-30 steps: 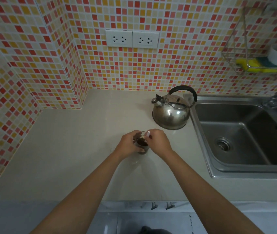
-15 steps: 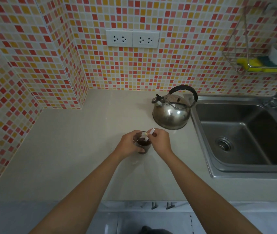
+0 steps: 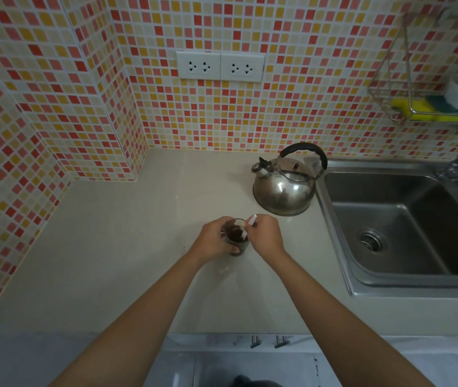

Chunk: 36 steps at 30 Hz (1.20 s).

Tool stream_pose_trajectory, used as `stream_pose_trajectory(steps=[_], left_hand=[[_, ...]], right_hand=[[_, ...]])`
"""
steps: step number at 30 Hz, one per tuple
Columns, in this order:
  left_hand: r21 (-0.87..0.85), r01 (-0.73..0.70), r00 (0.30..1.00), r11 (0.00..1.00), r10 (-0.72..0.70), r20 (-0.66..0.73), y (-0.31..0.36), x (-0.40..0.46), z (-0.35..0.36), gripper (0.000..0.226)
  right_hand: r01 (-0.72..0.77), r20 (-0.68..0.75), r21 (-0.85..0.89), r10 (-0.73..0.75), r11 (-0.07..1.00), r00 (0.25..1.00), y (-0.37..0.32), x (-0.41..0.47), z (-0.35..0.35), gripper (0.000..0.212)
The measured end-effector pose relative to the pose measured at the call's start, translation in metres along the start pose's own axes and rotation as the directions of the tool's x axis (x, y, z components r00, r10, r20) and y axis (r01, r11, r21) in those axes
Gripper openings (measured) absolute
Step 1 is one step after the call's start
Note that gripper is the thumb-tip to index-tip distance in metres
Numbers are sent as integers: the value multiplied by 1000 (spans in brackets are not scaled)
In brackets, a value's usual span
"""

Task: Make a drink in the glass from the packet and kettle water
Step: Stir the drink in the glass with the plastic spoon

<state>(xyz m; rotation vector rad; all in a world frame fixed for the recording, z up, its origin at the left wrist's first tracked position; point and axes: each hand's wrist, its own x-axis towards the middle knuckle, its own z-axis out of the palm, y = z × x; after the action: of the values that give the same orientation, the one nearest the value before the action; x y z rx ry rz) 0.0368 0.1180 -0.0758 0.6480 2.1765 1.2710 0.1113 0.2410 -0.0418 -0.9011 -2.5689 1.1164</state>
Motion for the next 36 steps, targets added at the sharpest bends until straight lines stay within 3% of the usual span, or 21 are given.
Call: stream_pose_trajectory(steps=[4,7,12,15,23,27,32,34,36], left_hand=[[8,-14,1000,1000,14,4,0,-1,-1,72],[11,-11,1000,1000,11,-2,2,-2,-1,74],[-5,-1,1000,1000,1,1,1,-2,-1,72],[-12,4,1000,1000,-4,0,1,-1,-1,74],[1,6,1000,1000,-6,10,0,-2,0,77],[8,25,1000,1000,-26,8,1,-1,0,83],[-26,34,999,999,-35,-14,0,-2,1,83],[-42,39,999,998,-40,-18,0,-2,1,85],[-70,42,999,997,-43,-12,-2,-1,2,85]], right_hand=[[66,25,34,-67,997,997,-8,-3,4,32],[31,-27,-83,-33,996,999,-2,-1,3,36],[80,26,-19,-80,997,996,-7,-4,4,31],[33,-8,-81,-33,996,999,-2,-1,0,32],[74,38,21,-75,997,996,-5,-1,-2,34],[2,5,5,-2,1000,1000,1,-2,-4,50],[-91,-63,166,103,982,993,9,-4,-2,18],[-168,-22,254,179,952,984,12,-6,0,32],[-249,29,312,253,917,967,12,-5,3,31]])
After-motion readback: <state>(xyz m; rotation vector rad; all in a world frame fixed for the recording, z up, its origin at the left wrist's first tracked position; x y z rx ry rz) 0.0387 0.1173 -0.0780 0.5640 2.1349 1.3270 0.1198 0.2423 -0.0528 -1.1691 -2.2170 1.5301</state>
